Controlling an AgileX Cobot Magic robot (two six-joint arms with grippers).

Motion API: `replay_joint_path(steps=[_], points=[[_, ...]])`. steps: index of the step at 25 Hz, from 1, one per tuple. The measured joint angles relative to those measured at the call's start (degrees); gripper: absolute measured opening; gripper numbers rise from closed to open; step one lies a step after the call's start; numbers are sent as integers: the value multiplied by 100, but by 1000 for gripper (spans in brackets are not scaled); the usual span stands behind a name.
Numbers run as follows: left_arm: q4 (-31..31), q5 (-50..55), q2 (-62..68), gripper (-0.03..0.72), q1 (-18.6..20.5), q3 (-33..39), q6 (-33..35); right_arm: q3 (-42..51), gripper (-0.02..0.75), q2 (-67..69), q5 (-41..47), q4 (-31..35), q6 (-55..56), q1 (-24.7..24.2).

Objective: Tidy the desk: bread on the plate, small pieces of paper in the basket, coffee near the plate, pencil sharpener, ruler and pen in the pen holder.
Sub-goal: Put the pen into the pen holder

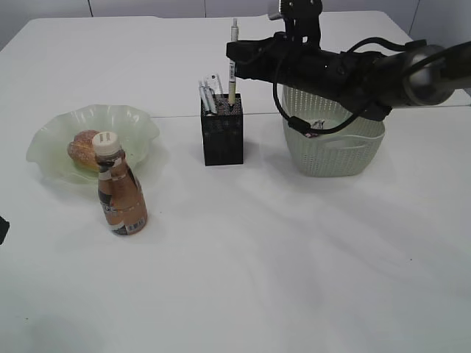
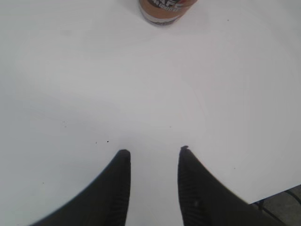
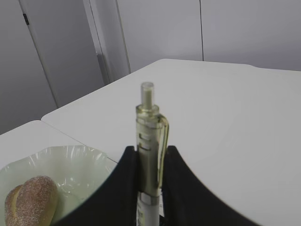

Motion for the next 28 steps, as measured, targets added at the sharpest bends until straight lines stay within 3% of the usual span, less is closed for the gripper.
replay_joint_path(steps=[9, 17, 21, 24, 26, 28], points=[[0, 0, 0, 255, 0, 0, 0, 0, 142, 201, -13, -13, 0, 0], [0, 0, 0, 255, 0, 0, 0, -3, 337, 201, -13, -13, 0, 0], [0, 0, 0, 255, 0, 0, 0, -3, 355, 201, 21, -13, 14, 0], [0, 0, 0, 255, 0, 0, 0, -3, 356, 84, 767, -107, 480, 0], [0, 0, 0, 255, 0, 0, 0, -3, 357, -150, 1624, -639, 1144, 0], [0, 0, 0, 255, 0, 0, 0, -3, 357, -458, 2002, -1877, 2257, 0]])
